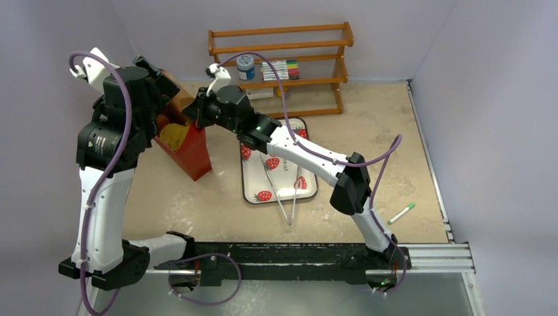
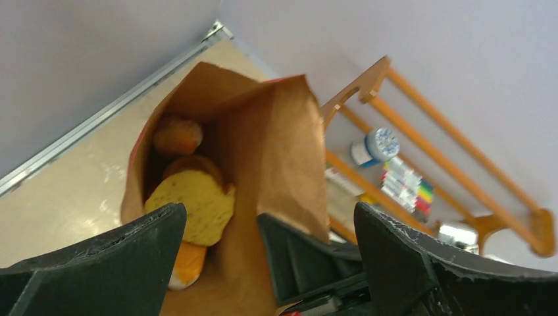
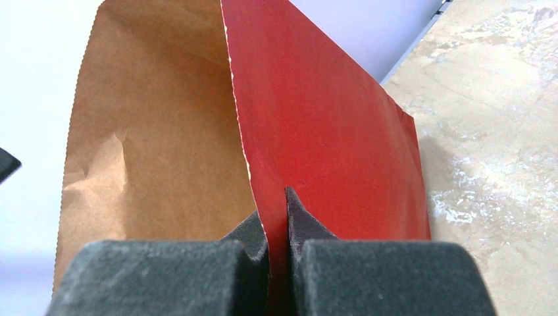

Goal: Take the fake bread out of the paper bag
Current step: Move the paper bag to the center of the board.

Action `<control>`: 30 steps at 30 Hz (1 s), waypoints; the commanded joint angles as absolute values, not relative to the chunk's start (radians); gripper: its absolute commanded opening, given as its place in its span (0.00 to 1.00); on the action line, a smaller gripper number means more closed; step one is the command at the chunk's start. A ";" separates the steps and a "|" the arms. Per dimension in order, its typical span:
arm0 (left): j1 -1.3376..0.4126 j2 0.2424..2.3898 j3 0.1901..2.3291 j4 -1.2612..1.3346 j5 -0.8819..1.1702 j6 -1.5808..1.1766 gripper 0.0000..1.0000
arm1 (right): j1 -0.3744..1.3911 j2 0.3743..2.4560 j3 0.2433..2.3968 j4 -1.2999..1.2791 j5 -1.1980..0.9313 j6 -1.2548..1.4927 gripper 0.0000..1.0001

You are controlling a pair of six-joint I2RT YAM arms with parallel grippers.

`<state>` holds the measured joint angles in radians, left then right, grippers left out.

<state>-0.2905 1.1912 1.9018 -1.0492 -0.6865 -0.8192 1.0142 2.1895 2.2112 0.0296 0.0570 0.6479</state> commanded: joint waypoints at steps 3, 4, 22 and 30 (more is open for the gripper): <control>-0.295 1.180 2.017 -1.309 -0.663 -0.829 1.00 | 1.012 2.080 2.175 0.149 0.049 0.640 0.00; -0.294 1.173 2.009 -1.324 -0.667 -0.834 1.00 | 1.011 2.075 2.167 0.149 0.052 0.636 0.00; -0.294 1.087 1.762 -1.307 -0.629 -0.847 1.00 | 1.013 2.027 2.087 0.176 0.050 0.625 0.00; -0.294 1.081 1.607 -1.235 -0.668 -0.818 1.00 | 1.012 2.009 2.052 0.180 0.021 0.640 0.00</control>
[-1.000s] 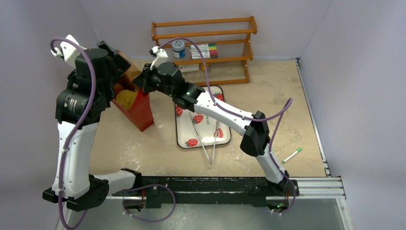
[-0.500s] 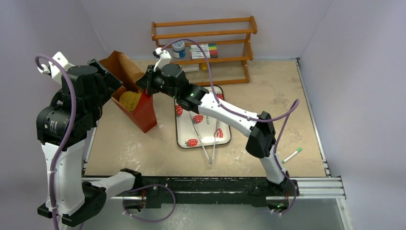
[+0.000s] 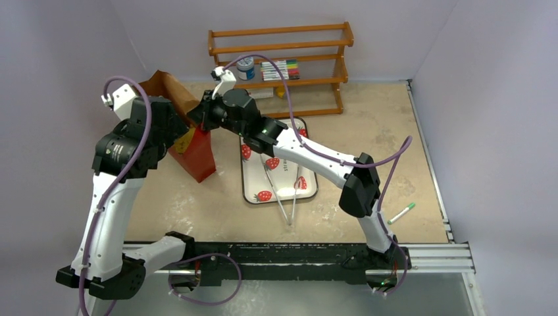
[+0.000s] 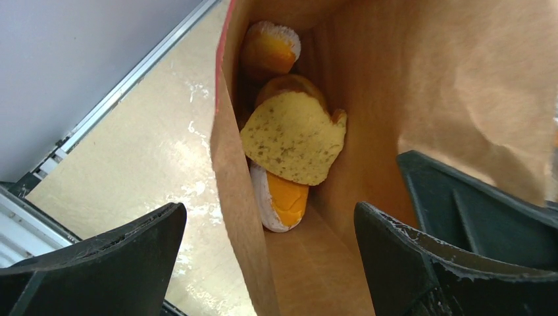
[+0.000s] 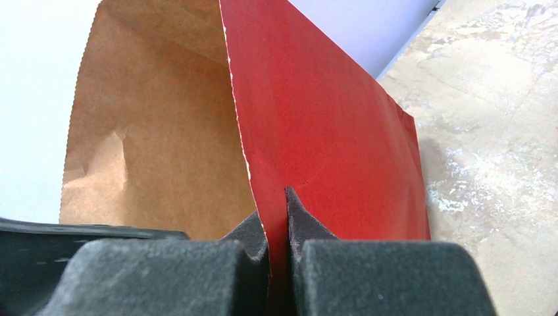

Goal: Take the fake bread out of the paper bag
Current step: Move the paper bag to the center of the board.

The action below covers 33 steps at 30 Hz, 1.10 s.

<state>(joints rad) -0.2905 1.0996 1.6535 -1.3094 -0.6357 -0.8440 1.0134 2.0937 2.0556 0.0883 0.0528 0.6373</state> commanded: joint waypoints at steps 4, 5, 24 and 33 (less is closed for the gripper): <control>-0.294 1.078 1.541 -1.190 -0.669 -0.799 0.98 | 1.012 2.000 2.037 0.183 0.007 0.642 0.00; -0.295 1.078 1.531 -1.178 -0.668 -0.792 0.97 | 1.012 2.000 2.034 0.180 0.004 0.641 0.00; -0.293 1.082 1.534 -1.148 -0.894 -0.667 0.72 | 1.011 1.959 1.959 0.153 0.018 0.628 0.00; -0.286 1.063 1.462 -1.081 -0.940 -0.620 0.70 | 1.010 1.963 1.970 0.127 0.014 0.629 0.00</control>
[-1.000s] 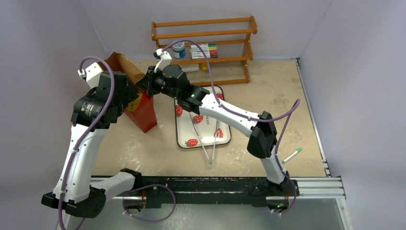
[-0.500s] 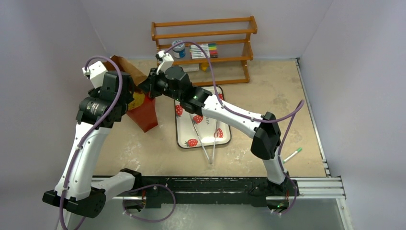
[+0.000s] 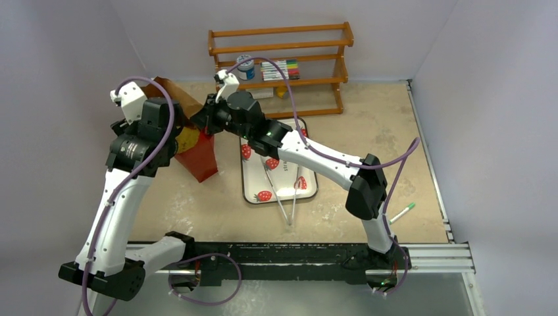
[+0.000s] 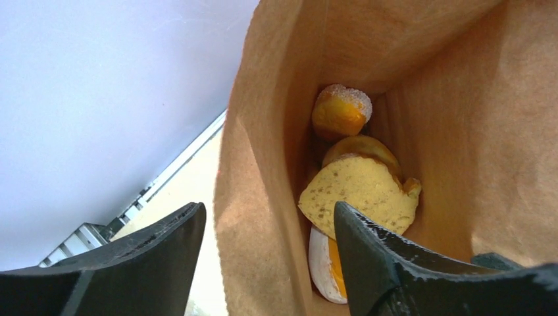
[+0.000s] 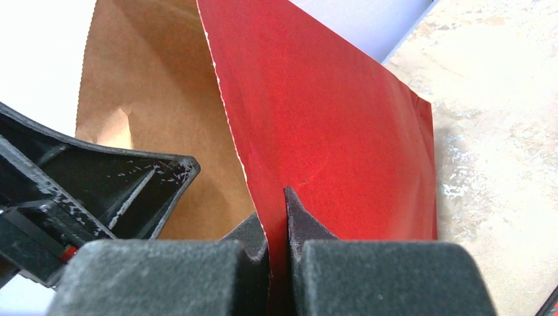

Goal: Take the fake bread out of the paper bag
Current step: Move the paper bag to the center of the board.

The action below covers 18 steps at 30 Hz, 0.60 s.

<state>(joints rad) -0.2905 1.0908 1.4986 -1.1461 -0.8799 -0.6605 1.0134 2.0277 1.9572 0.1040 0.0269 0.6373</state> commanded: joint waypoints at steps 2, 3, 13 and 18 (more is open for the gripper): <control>-0.274 1.042 1.421 -1.037 -0.944 -0.595 0.54 | 1.010 1.967 1.979 0.116 0.018 0.626 0.00; -0.267 1.036 1.406 -1.017 -0.945 -0.580 0.38 | 1.010 1.970 1.985 0.110 0.019 0.623 0.00; -0.250 0.995 1.323 -0.781 -1.083 -0.386 0.00 | 1.011 2.015 2.130 -0.030 0.033 0.531 0.47; -0.250 1.040 1.328 -0.622 -1.144 -0.237 0.00 | 1.011 1.979 2.133 -0.099 0.069 0.482 0.50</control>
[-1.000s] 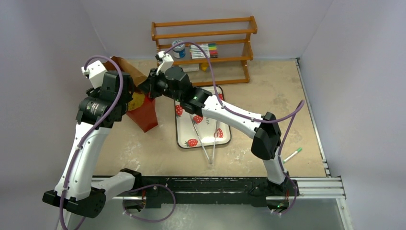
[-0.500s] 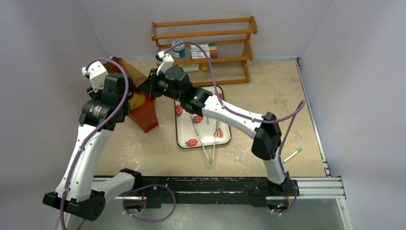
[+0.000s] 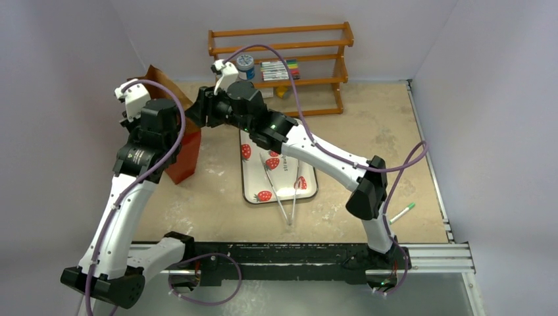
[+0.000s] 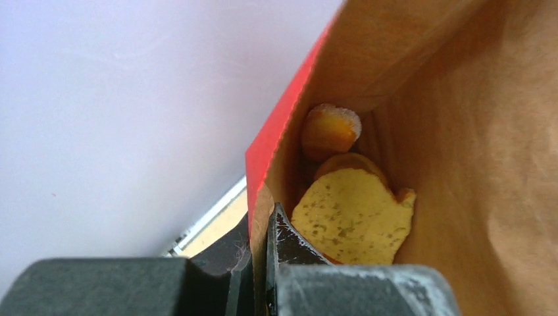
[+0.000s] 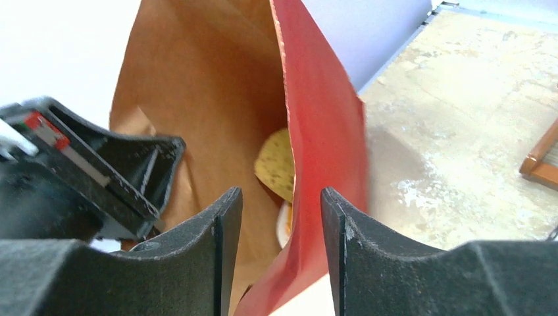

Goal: Take the fake bread out of the paper bag
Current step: Move the paper bag to the center of the board.

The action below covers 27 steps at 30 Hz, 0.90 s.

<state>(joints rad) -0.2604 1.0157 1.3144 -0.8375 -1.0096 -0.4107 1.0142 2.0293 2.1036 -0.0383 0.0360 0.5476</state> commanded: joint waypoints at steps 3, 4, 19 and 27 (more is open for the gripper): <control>-0.253 1.090 1.338 -0.526 -1.149 -0.089 0.00 | 1.011 1.922 2.089 -0.119 0.109 0.457 0.51; -0.259 1.113 1.344 -0.494 -1.159 -0.050 0.00 | 1.012 1.898 2.064 -0.121 0.123 0.454 0.51; -0.382 1.191 1.073 -0.416 -1.123 -0.010 0.00 | 0.888 1.604 1.532 -0.083 0.331 0.535 0.57; -0.501 1.188 0.942 -0.461 -1.112 -0.123 0.00 | 0.719 1.622 1.317 -0.087 0.380 0.564 0.57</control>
